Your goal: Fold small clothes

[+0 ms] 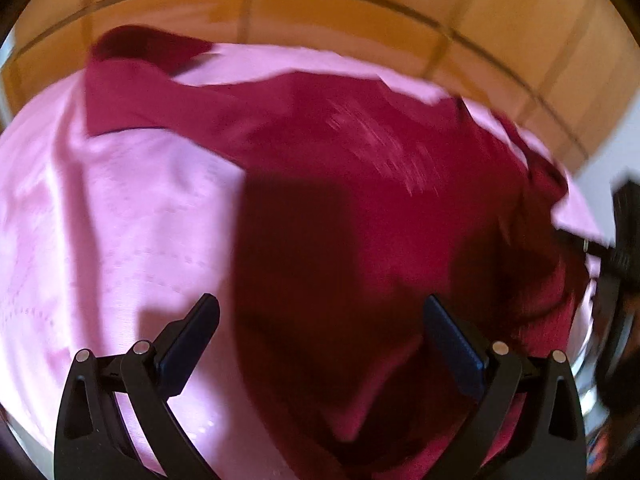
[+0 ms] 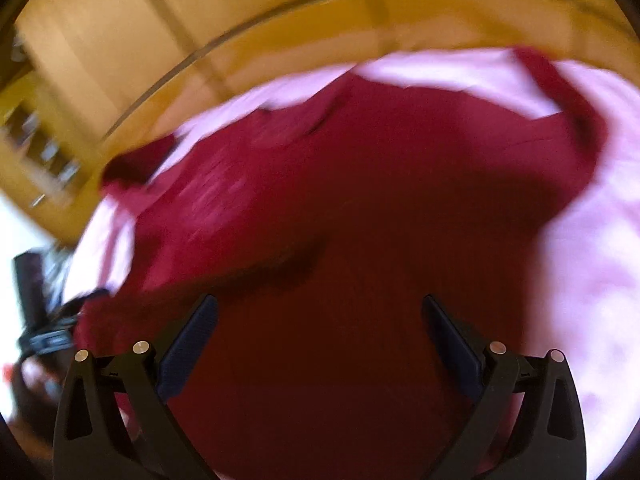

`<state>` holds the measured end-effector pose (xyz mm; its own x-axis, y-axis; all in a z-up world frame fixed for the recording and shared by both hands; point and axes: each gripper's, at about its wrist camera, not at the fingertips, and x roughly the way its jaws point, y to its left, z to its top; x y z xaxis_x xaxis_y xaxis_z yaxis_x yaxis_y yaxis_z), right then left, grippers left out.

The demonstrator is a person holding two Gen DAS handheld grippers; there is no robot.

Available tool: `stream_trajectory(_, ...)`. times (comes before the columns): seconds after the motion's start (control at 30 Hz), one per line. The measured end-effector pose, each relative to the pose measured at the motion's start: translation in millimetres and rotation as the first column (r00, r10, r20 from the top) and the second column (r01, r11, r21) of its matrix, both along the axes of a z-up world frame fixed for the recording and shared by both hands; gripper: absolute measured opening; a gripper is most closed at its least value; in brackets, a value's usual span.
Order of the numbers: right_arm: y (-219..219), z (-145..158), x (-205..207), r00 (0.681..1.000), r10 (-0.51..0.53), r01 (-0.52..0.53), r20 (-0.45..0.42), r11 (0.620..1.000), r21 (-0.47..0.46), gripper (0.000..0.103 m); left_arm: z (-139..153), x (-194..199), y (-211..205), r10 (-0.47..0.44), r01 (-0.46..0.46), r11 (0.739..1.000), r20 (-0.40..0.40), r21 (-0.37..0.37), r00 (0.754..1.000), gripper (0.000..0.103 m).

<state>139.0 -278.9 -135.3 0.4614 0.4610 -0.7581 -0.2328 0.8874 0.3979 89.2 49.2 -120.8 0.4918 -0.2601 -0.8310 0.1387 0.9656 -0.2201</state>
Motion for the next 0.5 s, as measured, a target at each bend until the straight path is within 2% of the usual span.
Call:
stream_trajectory(0.07, 10, -5, -3, 0.995, 0.090, -0.090, -0.039, 0.996, 0.006, 0.100, -1, -9, -10, -0.070, 0.070, 0.997, 0.002, 0.042, 0.998, 0.101)
stream_trajectory(0.13, 18, -3, -19, 0.985, 0.172, -0.173, -0.022, 0.984, -0.036, 0.100, 0, -17, -13, -0.120, 0.120, 0.991, 0.010, 0.062, 0.993, 0.101)
stream_trajectory(0.2, 14, -1, -33, 0.972, 0.236, -0.236, -0.010, 0.972, 0.002, 0.100, 3, -29, -11, -0.170, 0.168, 0.984, 0.020, 0.060, 0.985, 0.101)
stream_trajectory(0.23, 11, 1, -45, 0.962, 0.272, -0.271, -0.009, 0.961, 0.049, 0.100, 3, -34, -10, -0.187, 0.186, 0.981, 0.020, 0.059, 0.982, 0.101)
stream_trajectory(0.3, 5, 1, -62, 0.952, 0.307, -0.305, -0.007, 0.949, 0.084, 0.100, 1, -42, -2, -0.217, 0.216, 0.975, 0.012, 0.053, 0.976, 0.101)
stream_trajectory(0.37, -3, -3, -83, 0.946, 0.324, -0.322, -0.012, 0.944, 0.073, 0.100, -1, -51, 5, -0.232, 0.231, 0.972, 0.006, 0.036, 0.973, 0.101)
stream_trajectory(0.5, -29, -13, -115, 0.956, 0.291, -0.287, -0.022, 0.950, 0.122, 0.100, -3, -68, 18, -0.243, 0.243, 0.970, -0.002, 0.001, 0.970, 0.101)
